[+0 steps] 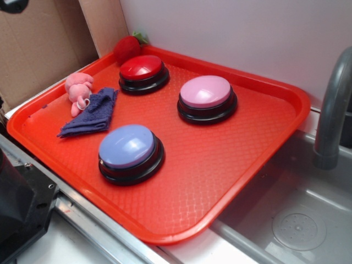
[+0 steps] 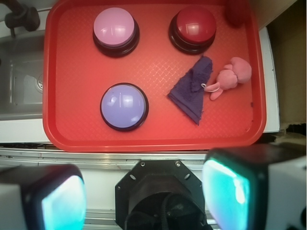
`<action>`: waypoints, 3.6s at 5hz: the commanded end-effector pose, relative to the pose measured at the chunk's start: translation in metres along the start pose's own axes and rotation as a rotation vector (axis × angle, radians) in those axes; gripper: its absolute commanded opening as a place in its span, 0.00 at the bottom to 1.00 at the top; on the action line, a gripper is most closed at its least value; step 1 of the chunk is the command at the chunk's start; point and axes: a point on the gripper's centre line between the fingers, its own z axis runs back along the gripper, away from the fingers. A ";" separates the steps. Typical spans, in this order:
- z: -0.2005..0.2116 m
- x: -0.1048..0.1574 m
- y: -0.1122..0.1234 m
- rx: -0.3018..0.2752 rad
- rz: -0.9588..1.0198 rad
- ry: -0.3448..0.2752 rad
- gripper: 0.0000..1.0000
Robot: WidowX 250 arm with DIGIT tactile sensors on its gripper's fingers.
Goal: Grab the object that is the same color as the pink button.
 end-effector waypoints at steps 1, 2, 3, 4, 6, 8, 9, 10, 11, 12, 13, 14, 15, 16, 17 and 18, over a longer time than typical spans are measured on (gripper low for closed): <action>0.000 0.000 0.000 0.000 0.000 0.000 1.00; -0.012 0.008 0.018 -0.028 0.175 0.006 1.00; -0.033 0.018 0.042 -0.022 0.377 0.050 1.00; -0.055 0.027 0.068 -0.017 0.569 0.044 1.00; -0.104 0.042 0.117 0.038 0.900 0.039 1.00; -0.147 0.059 0.144 0.119 1.138 -0.086 1.00; -0.171 0.068 0.157 0.112 1.191 -0.119 1.00; -0.199 0.077 0.163 0.043 1.170 -0.119 1.00; -0.207 0.076 0.168 0.019 1.185 -0.133 1.00; -0.211 0.074 0.172 0.031 1.199 -0.145 0.45; -0.208 0.073 0.171 0.041 1.195 -0.153 0.00; -0.204 0.074 0.168 0.049 1.176 -0.161 0.00; -0.180 0.078 0.155 0.110 1.076 -0.184 0.00; -0.132 0.077 0.125 0.116 0.889 -0.157 0.00; -0.094 0.078 0.081 0.046 0.647 -0.138 0.00; -0.070 0.078 0.031 0.034 0.398 -0.089 0.00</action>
